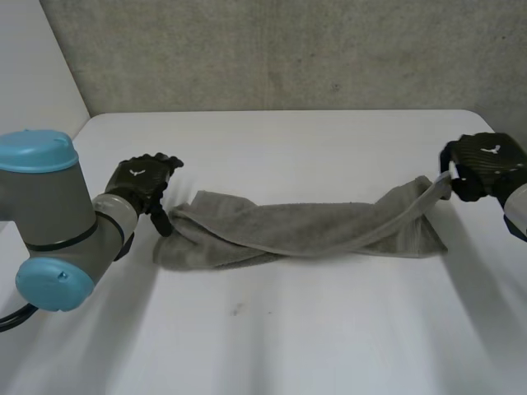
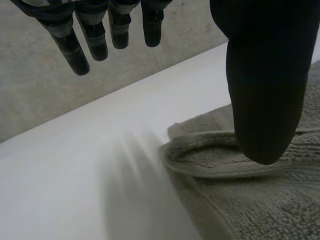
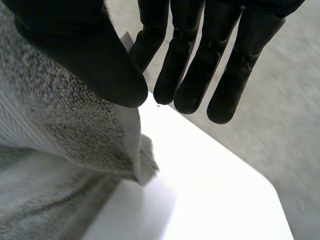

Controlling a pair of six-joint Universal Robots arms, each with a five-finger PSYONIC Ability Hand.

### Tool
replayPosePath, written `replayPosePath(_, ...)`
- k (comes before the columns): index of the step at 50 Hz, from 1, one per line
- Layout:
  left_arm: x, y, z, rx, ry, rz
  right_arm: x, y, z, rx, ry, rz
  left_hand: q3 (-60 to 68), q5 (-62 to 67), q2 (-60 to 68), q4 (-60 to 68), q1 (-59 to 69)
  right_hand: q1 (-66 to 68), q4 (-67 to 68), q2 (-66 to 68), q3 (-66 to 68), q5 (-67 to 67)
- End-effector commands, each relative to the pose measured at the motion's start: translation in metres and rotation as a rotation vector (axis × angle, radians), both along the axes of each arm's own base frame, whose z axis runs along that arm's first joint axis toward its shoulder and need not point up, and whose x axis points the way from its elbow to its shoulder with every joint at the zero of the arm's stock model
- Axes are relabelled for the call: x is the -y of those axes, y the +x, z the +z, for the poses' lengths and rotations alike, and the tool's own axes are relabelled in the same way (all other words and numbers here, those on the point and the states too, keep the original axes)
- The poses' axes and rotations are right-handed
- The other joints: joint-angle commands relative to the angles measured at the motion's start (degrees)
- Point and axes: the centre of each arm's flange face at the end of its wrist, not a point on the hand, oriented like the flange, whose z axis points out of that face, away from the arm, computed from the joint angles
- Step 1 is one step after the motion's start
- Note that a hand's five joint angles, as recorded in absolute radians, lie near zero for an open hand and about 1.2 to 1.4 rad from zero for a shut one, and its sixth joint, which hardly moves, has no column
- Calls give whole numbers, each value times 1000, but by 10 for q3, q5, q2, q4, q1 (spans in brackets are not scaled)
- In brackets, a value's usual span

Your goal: Fold the towel.

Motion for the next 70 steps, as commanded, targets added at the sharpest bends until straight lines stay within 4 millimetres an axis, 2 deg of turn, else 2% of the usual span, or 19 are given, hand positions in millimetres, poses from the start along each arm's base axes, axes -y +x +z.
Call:
replayPosePath(1,-4,-10,-10,-16,29,-89,15,-23,-17,23,61,-206,20,2,21,20,18,3,103,105,104,107)
replayPosePath(8,-5,-15,-13,-19,35,-119,11,-20,-29,18,116,-183,28,11,30,28,26,3,103,105,104,107)
replayPosePath(9,-5,-18,-14,-20,32,-125,9,-19,-30,16,133,-175,32,14,33,32,30,-228,-128,-126,-127,-124)
replayPosePath(10,-4,-19,-15,-19,29,-129,9,-19,-30,16,134,-175,32,14,33,32,30,-231,-130,-129,-129,-127)
replayPosePath(11,-4,-19,-15,-19,29,-129,7,-18,-31,11,146,-169,32,14,33,32,30,-485,-385,-383,-384,-381)
replayPosePath(12,-3,-20,-16,-20,27,-129,6,-18,-31,2,159,-167,34,16,35,33,31,-551,-451,-449,-450,-447)
replayPosePath(19,2,-22,-22,-19,30,-129,-3,-17,-25,-44,150,-142,57,39,58,57,55,-601,-500,-499,-499,-497)
replayPosePath(26,4,-23,-25,-18,35,-130,-26,-4,-11,-131,89,-21,67,49,68,67,65,-592,-492,-490,-491,-488)
replayPosePath(31,3,-23,-26,-17,38,-132,-30,11,-6,-151,62,23,67,49,68,67,65,-587,-487,-485,-486,-483)
replayPosePath(35,2,-23,-27,-15,42,-132,-27,17,-6,-153,55,28,66,48,67,65,63,-580,-480,-478,-479,-476)
replayPosePath(43,0,-23,-27,-15,45,-133,-8,31,-31,-184,157,15,64,46,65,64,62,-522,-421,-420,-420,-418)
replayPosePath(48,0,-23,-23,-18,38,-133,2,35,-46,-199,238,14,64,46,65,64,62,-369,-268,-267,-267,-265)
replayPosePath(50,-1,-23,-23,-18,37,-133,4,35,-46,-187,250,15,64,46,65,64,62,-118,-17,-16,-16,-14)
replayPosePath(51,-1,-23,-23,-18,37,-133,4,35,-46,-187,250,15,64,46,65,64,62,-116,-16,-14,-15,-12)
replayPosePath(52,0,-23,-22,-19,35,-133,4,36,-42,-175,245,15,65,48,67,65,63,1,102,103,103,105)
replayPosePath(53,0,-23,-22,-19,34,-133,4,36,-42,-174,245,15,66,48,67,65,63,3,103,105,104,107)
replayPosePath(56,0,-23,-21,-20,31,-134,3,37,-29,-121,217,3,67,49,68,67,65,3,103,105,104,107)
replayPosePath(67,2,-31,-15,-36,5,-162,-22,44,55,14,6,61,71,53,72,70,68,3,103,105,104,107)
replayPosePath(70,2,-35,-14,-42,2,-187,-26,44,65,18,-21,72,86,68,87,86,83,3,103,105,104,107)
